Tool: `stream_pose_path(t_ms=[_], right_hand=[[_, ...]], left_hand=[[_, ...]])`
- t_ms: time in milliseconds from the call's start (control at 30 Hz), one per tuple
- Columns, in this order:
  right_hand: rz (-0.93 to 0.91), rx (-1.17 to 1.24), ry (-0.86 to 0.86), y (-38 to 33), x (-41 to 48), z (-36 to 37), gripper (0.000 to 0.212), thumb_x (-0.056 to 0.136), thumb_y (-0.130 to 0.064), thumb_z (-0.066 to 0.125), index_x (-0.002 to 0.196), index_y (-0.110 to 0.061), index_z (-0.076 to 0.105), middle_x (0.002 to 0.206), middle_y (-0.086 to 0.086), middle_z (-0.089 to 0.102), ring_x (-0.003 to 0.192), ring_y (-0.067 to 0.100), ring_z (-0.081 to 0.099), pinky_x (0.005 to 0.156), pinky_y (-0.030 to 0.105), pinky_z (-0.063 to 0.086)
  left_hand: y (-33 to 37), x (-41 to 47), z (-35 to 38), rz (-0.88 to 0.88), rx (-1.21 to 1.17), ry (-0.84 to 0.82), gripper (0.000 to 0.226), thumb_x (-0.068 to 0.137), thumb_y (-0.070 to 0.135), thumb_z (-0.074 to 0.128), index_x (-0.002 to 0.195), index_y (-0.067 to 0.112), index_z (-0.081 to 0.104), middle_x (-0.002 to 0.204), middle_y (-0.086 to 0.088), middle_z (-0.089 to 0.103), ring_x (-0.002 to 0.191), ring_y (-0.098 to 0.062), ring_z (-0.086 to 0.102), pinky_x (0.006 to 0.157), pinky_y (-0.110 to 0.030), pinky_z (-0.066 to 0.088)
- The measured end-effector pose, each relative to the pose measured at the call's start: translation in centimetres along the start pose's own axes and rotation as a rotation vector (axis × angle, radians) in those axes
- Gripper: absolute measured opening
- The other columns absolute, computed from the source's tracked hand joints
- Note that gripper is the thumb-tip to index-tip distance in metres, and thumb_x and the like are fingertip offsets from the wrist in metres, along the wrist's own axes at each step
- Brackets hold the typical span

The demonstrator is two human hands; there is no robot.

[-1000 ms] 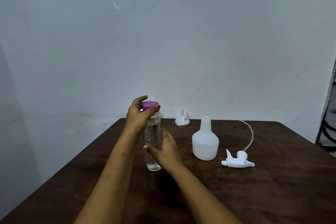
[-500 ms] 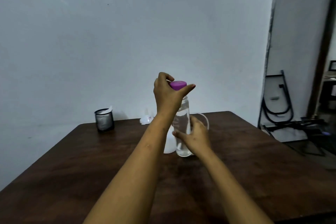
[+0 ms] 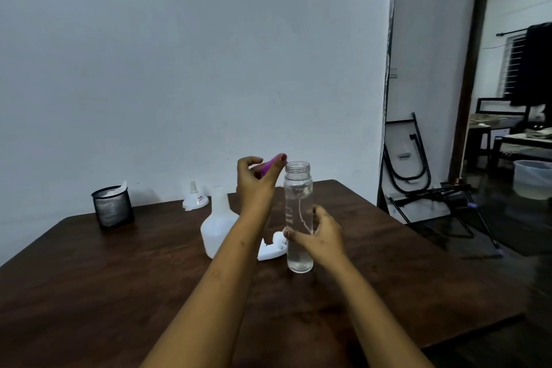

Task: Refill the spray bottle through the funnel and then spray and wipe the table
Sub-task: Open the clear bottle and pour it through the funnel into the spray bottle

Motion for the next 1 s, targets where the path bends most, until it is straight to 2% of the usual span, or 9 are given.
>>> stream_pose_path(t_ms=[167, 267, 367, 433, 533, 600, 733, 867, 1000], right_hand=[[0.005, 0.022, -0.077, -0.6, -0.1, 0.1, 0.048, 0.065, -0.024, 0.086, 0.098, -0.028, 0.051, 0.100, -0.005, 0.064, 0.093, 0.016, 0.064, 0.076, 0.025, 0.049], [0.039, 0.068, -0.174, -1.7, -0.2, 0.0, 0.066, 0.063, -0.037, 0.086, 0.118, -0.024, 0.053, 0.125, 0.002, 0.058, 0.111, 0.018, 0.058, 0.093, 0.034, 0.050], [-0.015, 0.143, 0.045, -4.8, -0.1, -2.4, 0.075, 0.074, -0.038, 0.077, 0.139, -0.023, 0.042, 0.141, 0.002, 0.039, 0.130, 0.019, 0.042, 0.102, 0.030, 0.038], [-0.156, 0.247, 0.165, -7.9, -0.1, -4.2, 0.062, 0.079, -0.033, 0.073, 0.135, -0.029, 0.046, 0.133, -0.004, 0.046, 0.125, 0.011, 0.043, 0.098, 0.024, 0.039], [-0.332, 0.288, 0.060, -12.1, 0.0, -5.3, 0.060, 0.081, -0.034, 0.070, 0.135, -0.036, 0.044, 0.132, -0.010, 0.050, 0.121, 0.002, 0.045, 0.088, 0.002, 0.034], [-0.374, 0.340, -0.017, -13.7, 0.0, -5.7, 0.059, 0.080, -0.038, 0.069, 0.135, -0.035, 0.045, 0.129, -0.014, 0.054, 0.120, -0.001, 0.048, 0.087, -0.002, 0.034], [-0.373, 0.403, -0.040, -13.2, 0.3, -6.5, 0.043, 0.076, -0.039, 0.074, 0.117, -0.036, 0.060, 0.116, -0.012, 0.066, 0.114, 0.006, 0.057, 0.101, 0.034, 0.041], [-0.166, 0.363, 0.099, -8.5, 1.6, -7.2, 0.051, 0.071, -0.043, 0.078, 0.116, -0.025, 0.063, 0.114, -0.003, 0.066, 0.107, 0.010, 0.060, 0.095, 0.031, 0.046], [0.161, -0.112, 0.104, -0.1, 3.9, -6.1, 0.078, 0.047, -0.074, 0.069, 0.109, -0.027, 0.066, 0.116, 0.006, 0.062, 0.107, 0.027, 0.057, 0.097, 0.047, 0.045]], left_hand=[[-0.2, 0.4, -0.9, -0.105, -0.225, -0.009, 0.036, 0.083, 0.035, 0.067, 0.106, 0.022, 0.043, 0.097, 0.001, 0.063, 0.087, -0.012, 0.063, 0.086, -0.031, 0.044], [1.0, 0.5, -0.9, -0.074, -0.319, -0.070, 0.028, 0.089, 0.029, 0.062, 0.109, 0.025, 0.043, 0.106, -0.005, 0.062, 0.099, -0.020, 0.063, 0.089, -0.033, 0.045], [2.7, 0.0, -0.4, -0.029, -0.355, -0.197, 0.027, 0.093, 0.021, 0.057, 0.118, 0.029, 0.048, 0.106, 0.003, 0.061, 0.108, -0.021, 0.060, 0.094, -0.035, 0.046], [4.1, -0.6, 0.0, 0.011, -0.333, -0.270, 0.025, 0.094, 0.021, 0.056, 0.118, 0.029, 0.054, 0.104, 0.006, 0.063, 0.108, -0.020, 0.061, 0.092, -0.034, 0.048], [6.0, -1.8, 0.7, 0.128, -0.223, -0.340, 0.021, 0.092, 0.022, 0.058, 0.112, 0.026, 0.061, 0.101, 0.005, 0.068, 0.100, -0.014, 0.064, 0.084, -0.031, 0.051], [7.1, -2.5, 1.2, 0.161, -0.204, -0.363, 0.016, 0.091, 0.026, 0.060, 0.107, 0.026, 0.063, 0.093, 0.009, 0.070, 0.089, -0.010, 0.065, 0.074, -0.027, 0.051], [7.5, -3.1, 1.7, 0.091, -0.153, -0.420, 0.020, 0.090, 0.031, 0.060, 0.110, 0.027, 0.059, 0.086, 0.004, 0.071, 0.081, -0.010, 0.066, 0.074, -0.028, 0.053], [6.7, -3.3, 0.6, 0.150, 0.119, -0.298, 0.023, 0.088, 0.043, 0.059, 0.108, 0.030, 0.057, 0.095, 0.005, 0.070, 0.079, -0.004, 0.067, 0.074, -0.027, 0.053], [4.7, -2.0, -3.0, 0.011, 0.058, -0.118, 0.018, 0.094, 0.031, 0.054, 0.103, 0.016, 0.059, 0.092, 0.006, 0.070, 0.069, -0.009, 0.061, 0.061, -0.024, 0.045]])
Point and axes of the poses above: each hand's wrist, its own x-axis towards the middle knuckle, its own z-axis out of the palm, y = z × x, the point moved 5 cm from there along x, towards the middle knuckle
